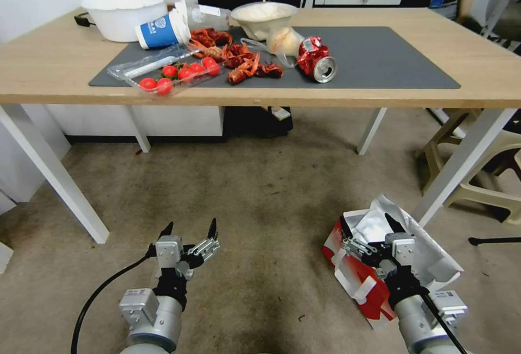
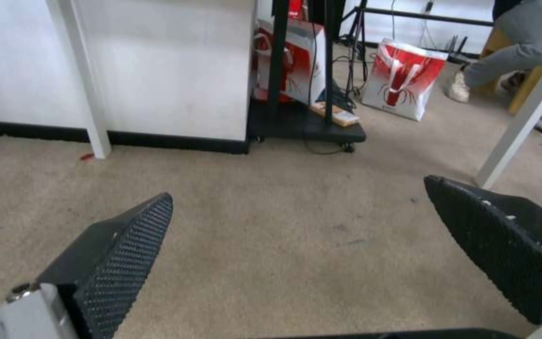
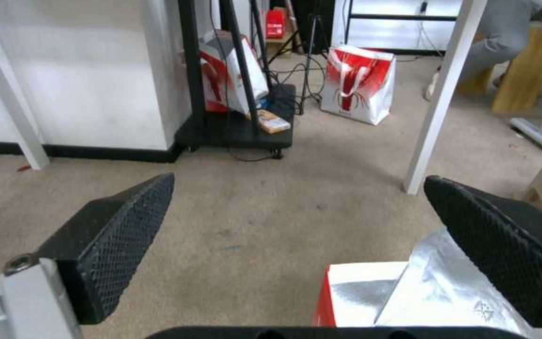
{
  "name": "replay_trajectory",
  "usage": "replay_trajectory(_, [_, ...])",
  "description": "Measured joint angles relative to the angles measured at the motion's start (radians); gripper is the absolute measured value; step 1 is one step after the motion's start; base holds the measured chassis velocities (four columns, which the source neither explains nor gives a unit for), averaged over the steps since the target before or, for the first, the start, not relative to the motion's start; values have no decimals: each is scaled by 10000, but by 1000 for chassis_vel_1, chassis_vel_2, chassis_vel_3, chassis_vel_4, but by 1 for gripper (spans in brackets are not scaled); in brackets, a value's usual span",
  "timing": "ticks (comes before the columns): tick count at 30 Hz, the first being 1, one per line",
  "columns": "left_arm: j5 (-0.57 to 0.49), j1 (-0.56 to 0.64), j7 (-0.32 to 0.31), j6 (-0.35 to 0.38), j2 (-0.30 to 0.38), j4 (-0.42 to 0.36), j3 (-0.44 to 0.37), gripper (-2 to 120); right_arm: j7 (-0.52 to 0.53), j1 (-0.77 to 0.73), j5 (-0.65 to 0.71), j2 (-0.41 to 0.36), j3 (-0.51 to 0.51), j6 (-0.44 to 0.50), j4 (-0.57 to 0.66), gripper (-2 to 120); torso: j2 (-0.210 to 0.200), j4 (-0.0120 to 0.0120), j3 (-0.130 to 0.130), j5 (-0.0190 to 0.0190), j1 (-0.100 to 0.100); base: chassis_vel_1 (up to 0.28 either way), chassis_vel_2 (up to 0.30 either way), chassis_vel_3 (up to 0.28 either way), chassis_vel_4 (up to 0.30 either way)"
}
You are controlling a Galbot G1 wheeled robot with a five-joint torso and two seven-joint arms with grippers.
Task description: Pick up the food delivery bag from the floor and place it on the table.
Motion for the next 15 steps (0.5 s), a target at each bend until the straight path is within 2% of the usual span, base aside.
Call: replay_trajectory(15, [-15, -15, -8, -19, 9, 40, -12, 100, -9, 9, 2, 8, 3, 25, -41, 100, -388, 0, -327, 0, -63, 0, 0, 0, 0])
